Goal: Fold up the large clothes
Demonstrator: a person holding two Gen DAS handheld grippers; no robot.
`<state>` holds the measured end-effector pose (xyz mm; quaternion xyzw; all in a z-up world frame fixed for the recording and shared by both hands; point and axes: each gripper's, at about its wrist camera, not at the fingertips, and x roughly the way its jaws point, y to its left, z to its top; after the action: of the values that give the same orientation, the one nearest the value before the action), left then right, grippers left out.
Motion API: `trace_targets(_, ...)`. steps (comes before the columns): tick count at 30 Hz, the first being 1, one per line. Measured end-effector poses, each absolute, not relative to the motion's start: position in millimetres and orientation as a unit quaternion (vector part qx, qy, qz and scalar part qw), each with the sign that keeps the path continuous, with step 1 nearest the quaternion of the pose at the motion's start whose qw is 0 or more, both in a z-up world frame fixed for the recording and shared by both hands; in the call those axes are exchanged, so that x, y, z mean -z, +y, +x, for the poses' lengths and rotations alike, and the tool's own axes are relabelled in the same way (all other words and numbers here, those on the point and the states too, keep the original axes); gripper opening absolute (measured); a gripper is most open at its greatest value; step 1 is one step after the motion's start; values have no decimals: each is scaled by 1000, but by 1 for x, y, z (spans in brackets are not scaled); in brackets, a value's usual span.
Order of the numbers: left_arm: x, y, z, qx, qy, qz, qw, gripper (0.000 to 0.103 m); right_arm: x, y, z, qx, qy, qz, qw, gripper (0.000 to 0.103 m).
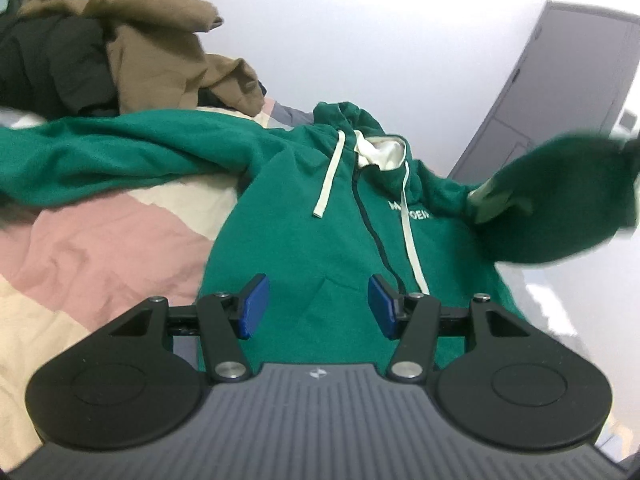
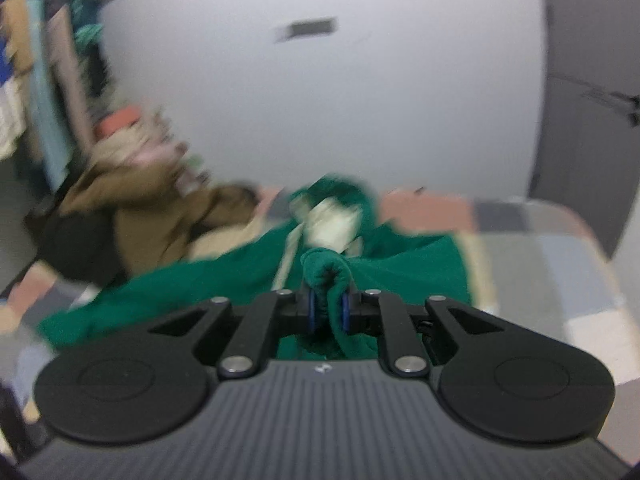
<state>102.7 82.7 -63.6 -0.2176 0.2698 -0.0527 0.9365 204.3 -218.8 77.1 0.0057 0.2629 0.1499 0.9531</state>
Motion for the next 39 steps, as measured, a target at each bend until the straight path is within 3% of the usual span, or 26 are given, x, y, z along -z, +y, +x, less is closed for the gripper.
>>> trace_targets(9, 76, 107, 108, 58, 269, -263, 925, 61, 28, -110, 192, -190, 342, 8, 920, 21)
trace_targets(11, 78, 107, 112, 64, 272, -265, 923, 61, 50, -106, 193, -195, 355, 11, 914, 37)
trace_targets(13, 78, 106, 114, 71, 273, -267, 921, 61, 61, -110, 192, -211, 372, 28, 904, 59)
trace_targets(15, 78, 102, 114, 79, 273, -266, 921, 62, 63, -119, 189, -223, 370, 46, 901, 66)
trace_targets(20, 80, 83, 121, 95, 280, -247, 923, 62, 60, -161, 199, -229, 338, 99, 907, 68)
trace_targets(22, 81, 73, 122, 96, 278, -229, 928, 62, 64, -190, 214, -194, 328, 136, 915, 74)
trace_targets(28, 90, 57, 136, 103, 284, -221, 927, 63, 106, -278, 279, -57, 326, 194, 923, 77)
trace_targets(32, 98, 52, 145, 109, 286, -216, 927, 63, 145, -315, 315, -52, 345, 284, 893, 77)
trace_targets(37, 107, 44, 154, 104, 285, -205, 931, 63, 163, -316, 344, -94, 297, 310, 899, 76)
trace_targets(39, 109, 42, 158, 110, 282, -204, 931, 63, 167, -318, 355, -114, 277, 322, 898, 68)
